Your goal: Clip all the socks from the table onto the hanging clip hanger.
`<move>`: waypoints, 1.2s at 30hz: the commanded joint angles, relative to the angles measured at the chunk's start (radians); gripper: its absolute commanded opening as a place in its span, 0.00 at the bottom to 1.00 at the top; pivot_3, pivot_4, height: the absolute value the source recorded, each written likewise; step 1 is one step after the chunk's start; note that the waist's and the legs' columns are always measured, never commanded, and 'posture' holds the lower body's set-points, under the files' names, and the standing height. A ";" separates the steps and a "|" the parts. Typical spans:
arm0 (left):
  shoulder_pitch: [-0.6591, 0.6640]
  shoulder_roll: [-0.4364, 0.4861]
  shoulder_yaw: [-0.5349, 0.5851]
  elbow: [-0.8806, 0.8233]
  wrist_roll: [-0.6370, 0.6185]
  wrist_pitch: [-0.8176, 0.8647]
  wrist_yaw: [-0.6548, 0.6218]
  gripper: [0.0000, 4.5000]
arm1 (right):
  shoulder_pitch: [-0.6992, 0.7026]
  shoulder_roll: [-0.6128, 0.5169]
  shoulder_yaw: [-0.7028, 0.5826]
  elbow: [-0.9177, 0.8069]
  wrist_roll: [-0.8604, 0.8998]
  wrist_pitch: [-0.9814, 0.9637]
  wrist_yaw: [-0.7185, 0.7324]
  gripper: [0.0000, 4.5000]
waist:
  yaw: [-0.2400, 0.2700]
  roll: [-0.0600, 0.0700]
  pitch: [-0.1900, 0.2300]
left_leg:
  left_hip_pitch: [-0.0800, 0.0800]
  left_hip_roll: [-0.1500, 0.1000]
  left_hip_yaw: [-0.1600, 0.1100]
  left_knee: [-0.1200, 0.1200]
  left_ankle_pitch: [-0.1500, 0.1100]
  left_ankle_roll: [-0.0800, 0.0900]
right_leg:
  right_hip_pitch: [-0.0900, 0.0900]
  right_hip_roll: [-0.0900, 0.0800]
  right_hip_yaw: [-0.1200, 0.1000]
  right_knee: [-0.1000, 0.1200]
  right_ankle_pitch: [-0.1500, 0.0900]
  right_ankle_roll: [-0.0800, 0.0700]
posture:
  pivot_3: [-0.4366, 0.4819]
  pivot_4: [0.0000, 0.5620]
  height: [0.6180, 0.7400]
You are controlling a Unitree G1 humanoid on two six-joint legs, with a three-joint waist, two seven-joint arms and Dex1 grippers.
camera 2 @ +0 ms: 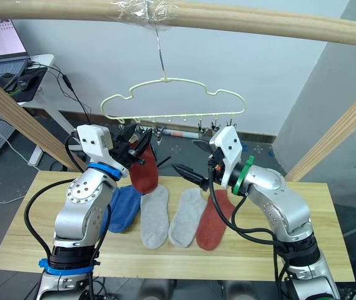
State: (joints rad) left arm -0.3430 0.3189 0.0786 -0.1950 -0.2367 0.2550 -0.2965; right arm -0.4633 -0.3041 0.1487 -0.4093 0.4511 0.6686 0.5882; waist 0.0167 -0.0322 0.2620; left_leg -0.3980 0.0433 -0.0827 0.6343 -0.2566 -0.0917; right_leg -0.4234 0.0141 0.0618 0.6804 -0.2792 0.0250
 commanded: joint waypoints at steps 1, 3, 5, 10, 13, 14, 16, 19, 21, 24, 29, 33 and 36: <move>-0.015 0.003 0.014 -0.021 0.005 -0.022 -0.004 0.49 | -0.011 0.002 -0.009 -0.018 0.007 -0.017 -0.001 1.00 | 0.000 0.000 0.000 | 0.000 0.000 0.000 0.000 0.000 0.000 | 0.000 0.000 0.000 0.000 0.000 0.000 | 0.57 0.46 1.00; -0.017 0.003 0.011 -0.021 0.002 -0.022 -0.009 0.49 | -0.011 0.003 -0.009 -0.018 0.007 -0.017 -0.003 1.00 | 0.000 0.000 0.000 | 0.000 0.000 0.000 0.001 0.000 0.000 | 0.000 0.000 0.000 0.000 0.000 0.000 | 0.57 0.46 1.00; -0.018 0.003 0.005 -0.020 -0.002 -0.024 -0.021 0.42 | -0.011 0.004 -0.009 -0.016 0.006 -0.017 -0.005 1.00 | 0.000 0.000 0.000 | 0.000 0.000 0.000 0.001 0.000 0.000 | 0.000 0.000 0.000 0.000 0.000 0.000 | 0.57 0.46 1.00; -0.010 -0.003 0.003 -0.032 -0.014 -0.014 -0.037 0.17 | -0.010 0.004 -0.011 -0.015 0.006 -0.016 -0.008 1.00 | 0.000 0.000 0.000 | 0.000 0.000 0.000 0.001 0.000 0.000 | 0.000 0.000 0.000 0.000 0.000 0.000 | 0.57 0.47 1.00; -0.012 -0.003 0.005 -0.028 -0.012 -0.014 -0.038 0.02 | -0.009 0.004 -0.011 -0.012 0.006 -0.017 -0.009 1.00 | 0.000 0.000 0.000 | 0.000 0.000 0.000 0.001 0.000 0.000 | 0.000 0.000 0.000 0.000 0.000 0.000 | 0.58 0.47 1.00; -0.013 -0.003 0.007 -0.027 -0.013 -0.013 -0.038 0.00 | -0.006 0.004 -0.010 -0.012 0.005 -0.017 -0.009 1.00 | 0.000 0.000 0.000 | 0.000 0.000 0.000 0.001 0.000 0.000 | 0.000 0.000 0.000 0.000 0.000 0.000 | 0.58 0.47 1.00; -0.015 -0.002 0.015 -0.026 -0.015 -0.009 -0.037 0.00 | 0.007 -0.001 -0.005 -0.008 -0.002 -0.013 -0.013 1.00 | 0.000 0.000 0.000 | 0.000 0.000 0.000 0.001 0.000 0.000 | 0.000 0.000 0.000 0.000 0.000 0.000 | 0.58 0.47 1.00; -0.015 0.004 0.027 -0.025 -0.019 -0.001 -0.036 0.00 | 0.052 -0.016 0.018 0.022 -0.064 -0.011 -0.058 1.00 | 0.000 0.000 0.000 | 0.000 0.000 0.000 0.001 0.000 0.000 | 0.001 0.000 0.000 0.000 0.000 0.000 | 0.58 0.47 1.00; -0.017 0.014 0.040 -0.027 -0.024 0.018 -0.034 0.00 | 0.105 -0.055 0.068 0.059 -0.143 0.017 -0.099 1.00 | 0.000 0.000 0.000 | 0.000 0.000 0.000 0.001 0.000 0.000 | 0.001 0.000 0.000 0.000 0.000 0.000 | 0.59 0.47 1.00; -0.020 0.036 0.064 -0.028 -0.041 0.033 -0.046 0.00 | 0.194 -0.098 0.124 0.099 -0.233 0.052 -0.154 1.00 | 0.002 0.000 0.000 | 0.000 0.000 0.000 0.001 0.000 0.000 | 0.001 0.000 0.000 0.000 0.000 0.000 | 0.59 0.48 1.00; -0.006 0.066 0.081 -0.035 -0.058 0.050 -0.065 0.00 | 0.285 -0.072 0.148 0.131 -0.292 0.100 -0.229 1.00 | -0.011 0.000 0.000 | 0.001 0.000 0.001 0.001 0.000 0.000 | 0.001 0.000 0.001 0.001 0.000 0.000 | 0.59 0.49 1.00; 0.002 0.060 0.076 -0.042 -0.055 0.051 -0.065 0.00 | 0.299 -0.005 0.161 0.173 -0.325 0.130 -0.289 1.00 | -0.019 0.000 0.000 | 0.002 0.001 0.001 0.002 0.000 0.000 | 0.002 0.002 0.001 0.001 -0.002 0.004 | 0.59 0.49 1.00; 0.000 0.054 0.069 -0.051 -0.055 0.054 -0.062 0.00 | 0.290 0.029 0.166 0.214 -0.360 0.121 -0.321 1.00 | -0.018 0.000 0.000 | 0.003 0.001 0.001 0.002 0.001 0.000 | 0.002 0.002 0.001 0.001 -0.002 0.004 | 0.60 0.49 1.00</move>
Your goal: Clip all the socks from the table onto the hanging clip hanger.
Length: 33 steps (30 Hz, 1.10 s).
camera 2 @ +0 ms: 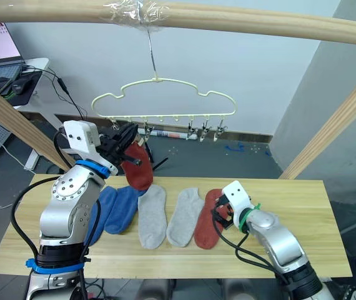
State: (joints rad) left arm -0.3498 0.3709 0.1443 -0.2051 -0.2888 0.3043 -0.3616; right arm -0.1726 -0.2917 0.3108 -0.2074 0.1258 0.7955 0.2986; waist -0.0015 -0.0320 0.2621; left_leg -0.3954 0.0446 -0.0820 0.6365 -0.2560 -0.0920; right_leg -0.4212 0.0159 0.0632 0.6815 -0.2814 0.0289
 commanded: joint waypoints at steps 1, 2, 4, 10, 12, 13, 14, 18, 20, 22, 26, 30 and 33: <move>0.007 0.002 0.002 -0.043 -0.002 0.005 0.003 0.00 | -0.002 0.024 0.006 0.020 -0.041 -0.008 -0.035 1.00 | 0.000 0.000 0.000 | 0.000 0.000 0.000 0.000 0.000 0.000 | 0.000 0.000 0.000 0.000 0.000 0.000 | 0.60 0.49 1.00; 0.008 0.002 0.003 -0.044 -0.003 0.006 0.003 0.00 | -0.003 0.027 0.011 0.029 -0.051 -0.008 -0.038 1.00 | 0.000 0.000 0.000 | -0.001 0.000 0.000 0.001 0.000 0.000 | 0.000 0.000 0.001 -0.001 0.000 0.000 | 0.60 0.49 1.00; 0.013 0.003 0.007 -0.047 -0.004 0.005 0.002 0.00 | -0.003 0.030 0.020 0.052 -0.071 -0.012 -0.041 1.00 | 0.000 0.000 0.000 | -0.001 -0.001 0.001 0.001 0.000 0.000 | 0.000 0.000 0.001 -0.001 0.000 0.000 | 0.60 0.49 1.00; 0.017 0.004 0.011 -0.060 -0.001 0.009 0.005 0.00 | -0.002 0.042 0.031 0.132 -0.102 -0.073 -0.036 1.00 | 0.000 0.000 0.000 | 0.000 0.000 0.000 0.001 0.000 0.000 | 0.000 0.000 0.001 -0.001 0.000 0.000 | 0.61 0.47 1.00; 0.017 0.003 0.010 -0.063 0.001 0.008 0.006 0.00 | -0.003 0.051 0.041 0.150 -0.109 -0.088 -0.032 1.00 | 0.000 0.000 0.000 | 0.000 0.000 0.000 0.001 0.000 0.000 | 0.001 0.000 0.001 0.000 0.000 0.000 | 0.61 0.47 1.00; 0.018 0.003 0.010 -0.064 0.001 0.009 0.006 0.00 | -0.003 0.056 0.045 0.156 -0.111 -0.094 -0.027 1.00 | 0.000 0.000 0.000 | 0.000 0.000 0.000 0.002 0.000 0.000 | 0.001 0.000 0.001 0.000 0.001 0.001 | 0.61 0.47 1.00; 0.018 0.003 0.009 -0.065 0.001 0.009 0.006 0.00 | -0.003 0.060 0.046 0.160 -0.114 -0.099 -0.023 1.00 | 0.000 0.000 0.000 | 0.000 0.000 0.000 0.002 0.000 0.000 | 0.001 0.000 0.001 0.000 0.001 0.001 | 0.61 0.47 1.00; 0.025 0.004 0.010 -0.072 0.002 0.009 0.006 0.00 | 0.005 0.060 0.054 0.189 -0.128 -0.133 -0.005 0.80 | 0.000 0.000 0.000 | 0.000 0.000 0.000 0.004 0.000 0.000 | 0.001 0.000 0.001 0.000 0.001 0.002 | 0.61 0.45 1.00; 0.028 0.005 0.011 -0.075 0.002 0.009 0.006 0.00 | 0.009 0.052 0.047 0.207 -0.133 -0.149 0.002 0.65 | 0.000 0.000 0.000 | 0.000 0.000 0.001 0.004 0.000 0.000 | 0.001 0.000 0.001 0.000 0.001 0.002 | 0.62 0.44 1.00; 0.031 0.006 0.012 -0.078 0.001 0.009 0.005 0.00 | 0.011 0.039 0.037 0.222 -0.136 -0.162 0.013 0.50 | 0.001 0.000 -0.001 | 0.000 0.000 0.000 0.004 0.000 0.000 | 0.001 0.000 0.001 0.000 0.001 0.002 | 0.62 0.44 1.00; 0.039 0.006 0.013 -0.082 -0.005 0.013 0.001 0.00 | 0.014 0.015 0.004 0.244 -0.122 -0.187 0.050 0.19 | 0.002 0.000 -0.001 | 0.000 0.000 0.000 0.005 0.000 0.000 | 0.002 0.000 0.001 0.000 0.002 0.002 | 0.62 0.42 1.00; 0.036 -0.016 0.050 -0.073 -0.079 0.061 0.002 0.00 | 0.011 -0.052 -0.025 0.216 -0.082 -0.249 0.159 0.01 | 0.003 0.000 -0.001 | 0.000 -0.001 0.001 0.008 0.000 0.000 | 0.003 0.000 0.002 0.000 0.003 0.004 | 0.62 0.42 1.00; 0.030 -0.026 0.110 -0.051 -0.198 0.148 -0.008 0.00 | -0.019 -0.111 -0.049 0.145 -0.005 -0.248 0.301 0.01 | 0.002 0.000 -0.001 | -0.001 -0.002 0.001 0.009 0.000 0.000 | 0.003 -0.001 0.002 -0.001 0.004 0.005 | 0.60 0.42 1.00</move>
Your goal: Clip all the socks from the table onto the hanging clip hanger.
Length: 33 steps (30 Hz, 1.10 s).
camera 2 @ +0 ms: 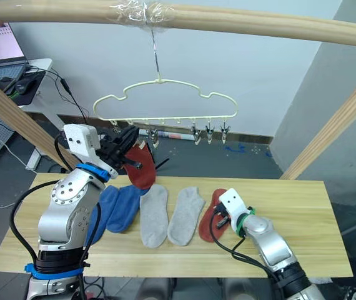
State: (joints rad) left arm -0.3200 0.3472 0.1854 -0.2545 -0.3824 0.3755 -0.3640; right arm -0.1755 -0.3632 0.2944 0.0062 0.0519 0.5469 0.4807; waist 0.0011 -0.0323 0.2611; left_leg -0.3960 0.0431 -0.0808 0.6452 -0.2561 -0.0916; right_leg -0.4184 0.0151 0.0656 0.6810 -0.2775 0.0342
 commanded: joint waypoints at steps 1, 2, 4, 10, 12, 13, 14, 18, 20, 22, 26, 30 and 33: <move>-0.002 -0.004 0.097 0.005 -0.168 0.131 -0.007 0.00 | -0.030 -0.057 -0.040 -0.102 0.111 0.015 0.176 0.01 | -0.003 0.000 0.000 | 0.000 0.000 0.000 0.000 0.000 0.000 | 0.000 0.000 0.000 0.000 0.000 0.000 | 0.60 0.42 1.00; -0.006 -0.002 0.119 0.009 -0.226 0.182 -0.008 0.00 | -0.042 -0.069 -0.045 -0.131 0.144 0.028 0.222 0.01 | -0.008 0.000 0.000 | 0.000 0.001 0.000 0.000 0.000 0.000 | 0.000 0.000 0.000 0.000 0.000 0.000 | 0.59 0.42 1.00; -0.020 0.006 0.183 0.019 -0.396 0.322 0.002 0.00 | -0.070 -0.080 -0.058 -0.211 0.223 0.082 0.292 0.01 | -0.017 0.000 0.000 | 0.001 0.002 0.000 0.000 0.000 0.000 | 0.000 0.002 0.000 0.001 0.000 -0.001 | 0.59 0.42 1.00; -0.071 0.032 0.348 0.115 -0.904 0.632 0.157 0.00 | -0.167 -0.006 -0.026 -0.351 0.356 0.217 0.312 0.01 | -0.027 0.000 0.000 | 0.001 0.003 -0.002 0.000 0.000 0.000 | 0.000 0.002 -0.002 0.002 0.001 -0.001 | 0.60 0.43 1.00; -0.070 0.040 0.360 0.127 -1.012 0.665 0.210 0.00 | -0.199 0.072 -0.010 -0.340 0.364 0.236 0.264 0.01 | -0.026 0.000 0.000 | 0.000 0.002 -0.002 0.000 0.000 0.000 | 0.000 0.001 -0.002 0.002 0.001 -0.001 | 0.60 0.43 1.00; -0.069 0.042 0.362 0.129 -1.051 0.672 0.233 0.00 | -0.208 0.099 -0.007 -0.335 0.368 0.244 0.251 0.01 | -0.026 0.000 0.000 | 0.000 0.001 -0.002 0.000 0.000 0.000 | 0.000 0.001 -0.002 0.001 0.001 -0.001 | 0.60 0.43 1.00; -0.068 0.046 0.358 0.126 -1.086 0.676 0.253 0.00 | -0.219 0.120 -0.002 -0.328 0.366 0.247 0.241 0.01 | -0.025 0.000 0.000 | 0.000 0.001 -0.002 0.000 0.000 0.000 | -0.001 0.001 -0.002 0.001 0.003 -0.005 | 0.60 0.43 1.00; -0.042 0.059 0.321 0.071 -1.161 0.670 0.299 0.00 | -0.278 0.186 0.008 -0.302 0.357 0.245 0.211 0.01 | -0.020 0.000 0.000 | -0.001 0.001 -0.002 0.000 0.000 0.000 | -0.001 0.000 -0.002 0.001 0.004 -0.007 | 0.61 0.43 1.00; -0.037 0.055 0.319 0.070 -1.195 0.647 0.332 0.00 | -0.297 0.213 -0.010 -0.306 0.381 0.262 0.196 0.01 | -0.010 0.000 0.000 | -0.001 0.002 -0.002 0.000 0.000 0.000 | -0.002 0.000 -0.002 0.001 0.004 -0.007 | 0.61 0.44 1.00; -0.032 0.061 0.314 0.064 -1.214 0.635 0.347 0.00 | -0.308 0.218 -0.018 -0.320 0.404 0.275 0.201 0.01 | -0.003 0.000 0.000 | -0.001 0.002 -0.003 0.000 0.000 0.000 | -0.002 0.001 -0.003 0.001 0.004 -0.007 | 0.62 0.45 1.00; -0.021 0.082 0.305 0.057 -1.238 0.615 0.357 0.00 | -0.313 0.205 -0.026 -0.354 0.448 0.311 0.211 0.01 | 0.000 0.000 0.000 | -0.001 0.002 -0.002 0.000 0.000 0.000 | -0.002 0.000 -0.003 0.001 0.004 -0.007 | 0.62 0.45 1.00; -0.024 0.092 0.299 0.071 -1.247 0.585 0.362 0.00 | -0.307 0.185 -0.022 -0.373 0.472 0.325 0.213 0.01 | 0.001 0.000 0.000 | -0.002 0.002 -0.003 -0.001 0.000 0.000 | -0.002 0.001 -0.003 0.001 0.004 -0.007 | 0.62 0.45 1.00; -0.020 0.116 0.284 0.069 -1.236 0.586 0.342 0.00 | -0.303 0.178 -0.024 -0.382 0.482 0.329 0.206 0.01 | 0.000 0.000 0.000 | -0.001 0.002 -0.002 -0.001 0.000 0.000 | -0.002 0.001 -0.003 0.001 0.004 -0.007 | 0.62 0.45 1.00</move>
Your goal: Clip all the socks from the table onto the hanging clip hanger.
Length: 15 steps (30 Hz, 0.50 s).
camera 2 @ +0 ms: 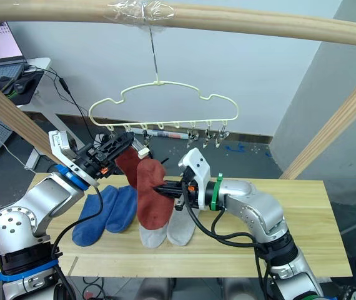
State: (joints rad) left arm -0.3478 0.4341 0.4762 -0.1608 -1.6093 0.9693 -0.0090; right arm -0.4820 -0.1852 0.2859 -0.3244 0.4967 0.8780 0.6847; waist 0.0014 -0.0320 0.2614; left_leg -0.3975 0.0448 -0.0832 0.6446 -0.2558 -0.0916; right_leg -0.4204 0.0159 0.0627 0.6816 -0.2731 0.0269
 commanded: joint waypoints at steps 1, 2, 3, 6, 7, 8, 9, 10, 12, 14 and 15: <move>0.014 0.035 -0.013 -0.030 -0.009 -0.005 -0.018 0.00 | 0.005 0.003 -0.019 -0.053 0.038 -0.004 -0.003 0.01 | 0.000 0.000 0.000 | 0.000 0.000 0.000 0.000 0.000 0.000 | 0.000 0.000 0.000 0.000 0.000 0.000 | 0.62 0.45 1.00; 0.018 0.037 -0.018 -0.033 -0.013 -0.006 -0.018 0.00 | 0.005 0.005 -0.023 -0.053 0.039 -0.005 -0.009 0.01 | 0.000 0.000 0.000 | 0.000 0.000 0.000 0.000 0.000 0.000 | 0.000 0.000 0.000 0.000 0.000 0.000 | 0.62 0.45 1.00; 0.022 0.039 -0.022 -0.035 -0.017 -0.008 -0.018 0.00 | 0.005 0.007 -0.025 -0.053 0.041 -0.006 -0.014 0.01 | 0.000 0.000 0.000 | 0.000 0.000 0.000 0.000 0.000 0.000 | 0.000 0.000 0.000 0.000 0.000 0.000 | 0.62 0.45 1.00; 0.030 0.040 -0.041 -0.049 -0.016 -0.011 -0.028 0.00 | -0.007 0.022 -0.032 -0.039 0.044 -0.016 -0.029 0.01 | 0.000 0.000 0.000 | 0.000 0.000 0.000 0.000 0.000 0.000 | 0.000 0.000 0.000 0.000 0.000 0.000 | 0.61 0.45 1.00; 0.031 0.040 -0.045 -0.052 -0.014 -0.015 -0.031 0.00 | -0.009 0.028 -0.035 -0.035 0.046 -0.016 -0.033 0.01 | 0.000 0.000 0.000 | 0.000 0.000 0.000 0.000 0.000 0.000 | 0.000 0.000 0.000 0.000 0.000 0.000 | 0.61 0.45 1.00; 0.033 0.040 -0.048 -0.055 -0.011 -0.020 -0.033 0.00 | -0.012 0.032 -0.038 -0.031 0.048 -0.015 -0.037 0.01 | 0.000 0.000 0.000 | 0.000 0.000 0.000 0.000 0.000 0.000 | 0.000 0.000 0.000 0.000 0.000 0.000 | 0.61 0.45 1.00; 0.035 0.041 -0.051 -0.056 -0.010 -0.024 -0.034 0.00 | -0.014 0.034 -0.039 -0.029 0.049 -0.015 -0.039 0.01 | 0.000 0.000 0.000 | 0.000 0.000 0.000 0.000 0.000 0.000 | 0.000 0.000 0.000 0.000 0.000 0.000 | 0.61 0.45 1.00; 0.035 0.042 -0.054 -0.056 -0.012 -0.027 -0.036 0.00 | -0.019 0.034 -0.038 -0.023 0.047 -0.017 -0.038 0.01 | -0.001 0.000 0.000 | 0.000 0.000 0.000 0.000 0.000 0.000 | 0.000 0.000 0.000 0.000 0.000 0.000 | 0.61 0.45 1.00; 0.035 0.046 -0.058 -0.057 -0.015 -0.030 -0.040 0.00 | -0.026 0.036 -0.037 -0.012 0.044 -0.020 -0.038 0.01 | -0.001 0.000 0.000 | 0.000 0.000 0.000 0.000 0.000 0.000 | 0.000 0.000 0.000 0.000 0.000 0.000 | 0.61 0.45 1.00; 0.035 0.049 -0.061 -0.059 -0.017 -0.031 -0.043 0.00 | -0.030 0.036 -0.035 -0.008 0.042 -0.022 -0.038 0.01 | -0.001 0.000 0.000 | 0.000 0.000 0.000 0.000 0.000 0.000 | 0.000 0.000 0.000 -0.001 0.000 0.000 | 0.61 0.45 1.00; 0.035 0.051 -0.060 -0.065 -0.006 -0.037 -0.052 0.00 | -0.031 0.038 -0.035 -0.005 0.041 -0.024 -0.039 0.01 | -0.001 0.000 0.000 | 0.000 0.000 0.000 0.000 0.000 0.000 | 0.000 0.000 0.000 -0.001 0.000 0.000 | 0.61 0.45 1.00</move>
State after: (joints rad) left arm -0.3186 0.4724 0.4182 -0.1899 -1.6105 0.9475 -0.0401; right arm -0.5006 -0.1551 0.2580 -0.3143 0.5272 0.8771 0.6481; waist 0.0008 -0.0319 0.2615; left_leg -0.3980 0.0447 -0.0829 0.6442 -0.2559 -0.0915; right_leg -0.4208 0.0160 0.0630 0.6808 -0.2732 0.0270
